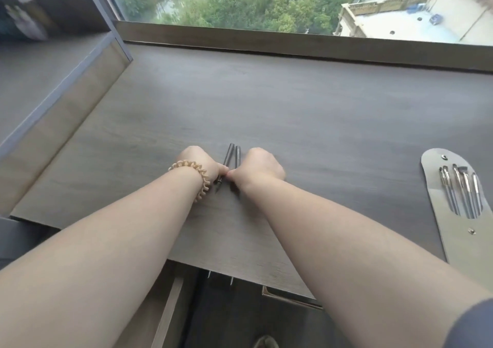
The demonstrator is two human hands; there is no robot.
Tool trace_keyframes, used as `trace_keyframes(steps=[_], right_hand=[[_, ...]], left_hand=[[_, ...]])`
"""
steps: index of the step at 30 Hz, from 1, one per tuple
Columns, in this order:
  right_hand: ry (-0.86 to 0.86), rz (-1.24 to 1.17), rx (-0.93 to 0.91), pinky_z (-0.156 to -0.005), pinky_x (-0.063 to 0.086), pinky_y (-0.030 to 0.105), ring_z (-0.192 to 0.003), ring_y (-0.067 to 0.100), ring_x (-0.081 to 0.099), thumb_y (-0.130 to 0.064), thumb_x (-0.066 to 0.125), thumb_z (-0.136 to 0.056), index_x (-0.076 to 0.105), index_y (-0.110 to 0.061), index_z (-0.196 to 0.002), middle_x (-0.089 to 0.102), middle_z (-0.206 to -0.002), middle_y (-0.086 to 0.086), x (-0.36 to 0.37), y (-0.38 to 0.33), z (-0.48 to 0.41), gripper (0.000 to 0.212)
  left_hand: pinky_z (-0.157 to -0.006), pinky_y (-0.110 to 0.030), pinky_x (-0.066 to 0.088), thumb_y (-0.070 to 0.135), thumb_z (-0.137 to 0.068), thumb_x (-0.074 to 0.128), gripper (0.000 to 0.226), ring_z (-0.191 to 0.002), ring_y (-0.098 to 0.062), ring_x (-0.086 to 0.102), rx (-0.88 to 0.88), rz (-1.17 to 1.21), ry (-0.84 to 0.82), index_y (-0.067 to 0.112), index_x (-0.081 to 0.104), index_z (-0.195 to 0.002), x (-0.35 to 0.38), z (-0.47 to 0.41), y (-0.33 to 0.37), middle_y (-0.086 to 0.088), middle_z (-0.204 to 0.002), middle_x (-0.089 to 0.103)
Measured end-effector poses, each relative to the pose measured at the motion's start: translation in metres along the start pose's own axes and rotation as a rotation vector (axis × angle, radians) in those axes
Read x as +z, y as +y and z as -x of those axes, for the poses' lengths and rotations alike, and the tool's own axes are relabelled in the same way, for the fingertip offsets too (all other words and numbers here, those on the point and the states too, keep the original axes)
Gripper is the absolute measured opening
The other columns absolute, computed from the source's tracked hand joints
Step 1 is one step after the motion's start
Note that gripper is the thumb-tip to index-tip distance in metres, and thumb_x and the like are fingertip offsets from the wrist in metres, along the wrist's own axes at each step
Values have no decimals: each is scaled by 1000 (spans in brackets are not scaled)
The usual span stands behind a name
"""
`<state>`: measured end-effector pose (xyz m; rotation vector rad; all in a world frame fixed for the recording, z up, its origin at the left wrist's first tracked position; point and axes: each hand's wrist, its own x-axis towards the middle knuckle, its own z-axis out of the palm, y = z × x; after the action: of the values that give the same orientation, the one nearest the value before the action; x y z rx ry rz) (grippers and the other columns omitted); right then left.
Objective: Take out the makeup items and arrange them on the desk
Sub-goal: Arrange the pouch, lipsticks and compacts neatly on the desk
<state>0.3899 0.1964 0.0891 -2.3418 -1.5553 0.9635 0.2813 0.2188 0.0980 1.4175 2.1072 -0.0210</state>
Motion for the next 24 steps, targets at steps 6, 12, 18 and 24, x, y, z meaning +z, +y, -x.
trace_keyframes(steps=[6, 12, 18, 24], right_hand=[[-77, -18, 41, -68, 43, 27, -101, 22, 64, -31, 69, -79, 52, -17, -73, 67, -107, 3, 1, -1, -1, 23], [-161, -85, 54, -65, 44, 24, -75, 20, 62, -22, 64, -77, 52, -16, -70, 64, -83, 2, -14, 16, 7, 16], [-160, -347, 86, -53, 46, 24, -57, 24, 57, -13, 60, -70, 66, -8, -66, 70, -69, 10, -78, 77, 40, 8], [361, 7, -398, -57, 47, 29, -69, 26, 61, -12, 62, -77, 65, -12, -72, 64, -70, 7, -149, 179, 71, 6]], left_hand=[[-59, -26, 50, 29, -56, 73, 24, -64, -25, 68, 51, -97, -65, 7, 71, -65, 4, -5, -1, -9, -65, 71], [-55, -26, 45, 22, -65, 68, 19, -66, -29, 63, 85, -125, 19, 4, 71, -70, 4, 3, 7, -14, -69, 70], [-65, -28, 41, 19, -78, 68, 6, -78, -25, 58, 314, 5, 62, 14, 71, -78, 4, 42, 43, -4, -79, 66], [-69, -28, 42, 16, -81, 68, 7, -80, -24, 56, 960, -94, 280, 14, 74, -85, 26, 89, 95, -8, -82, 60]])
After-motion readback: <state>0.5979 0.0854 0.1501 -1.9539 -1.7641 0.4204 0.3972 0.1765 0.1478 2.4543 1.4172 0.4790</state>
